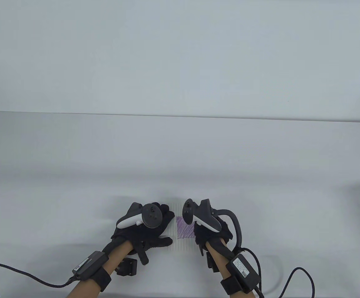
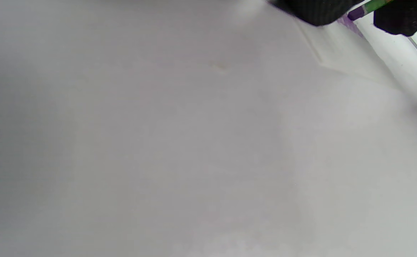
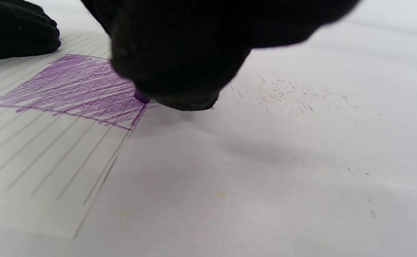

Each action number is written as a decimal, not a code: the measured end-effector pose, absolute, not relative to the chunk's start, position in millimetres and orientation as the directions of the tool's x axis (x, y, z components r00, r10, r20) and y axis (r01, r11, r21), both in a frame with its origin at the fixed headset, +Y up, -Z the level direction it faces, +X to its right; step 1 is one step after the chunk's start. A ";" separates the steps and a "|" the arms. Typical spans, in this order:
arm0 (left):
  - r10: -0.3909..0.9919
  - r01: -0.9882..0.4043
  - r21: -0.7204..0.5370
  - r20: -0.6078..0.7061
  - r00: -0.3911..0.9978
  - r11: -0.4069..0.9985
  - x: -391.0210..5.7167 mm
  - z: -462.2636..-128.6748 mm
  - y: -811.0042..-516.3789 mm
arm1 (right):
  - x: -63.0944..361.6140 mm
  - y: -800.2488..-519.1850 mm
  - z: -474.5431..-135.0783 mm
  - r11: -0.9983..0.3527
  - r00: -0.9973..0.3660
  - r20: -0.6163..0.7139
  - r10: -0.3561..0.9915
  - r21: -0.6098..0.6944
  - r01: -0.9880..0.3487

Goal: Apply wax crayon on paper

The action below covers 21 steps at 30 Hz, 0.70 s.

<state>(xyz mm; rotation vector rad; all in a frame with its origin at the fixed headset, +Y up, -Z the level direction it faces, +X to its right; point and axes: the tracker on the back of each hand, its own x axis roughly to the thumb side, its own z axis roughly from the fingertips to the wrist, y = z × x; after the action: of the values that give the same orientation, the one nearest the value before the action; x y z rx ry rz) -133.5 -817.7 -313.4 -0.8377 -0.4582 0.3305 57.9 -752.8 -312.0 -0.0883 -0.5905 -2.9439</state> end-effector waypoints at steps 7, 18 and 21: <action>0.455 -0.101 -0.774 0.256 0.853 0.626 -133.3 -313.2 -817.9 | 59.5 -754.1 -309.0 -0.913 -0.990 0.088 -0.112 0.384 0.138; 0.453 -0.100 -0.774 0.256 0.854 0.625 -133.6 -313.2 -818.3 | 95.1 -733.0 -308.6 -0.984 -0.986 -0.098 -0.133 0.129 0.120; 0.454 -0.099 -0.776 0.255 0.854 0.623 -133.8 -313.2 -818.4 | 106.5 -741.5 -313.4 -0.982 -0.979 -0.127 -0.161 0.123 0.146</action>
<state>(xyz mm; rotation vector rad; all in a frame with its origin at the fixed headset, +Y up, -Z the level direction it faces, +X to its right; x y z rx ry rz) -133.8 -818.4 -313.2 -0.8442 -0.4580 0.3305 106.5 -741.5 -313.4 0.2040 -0.1694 -2.9750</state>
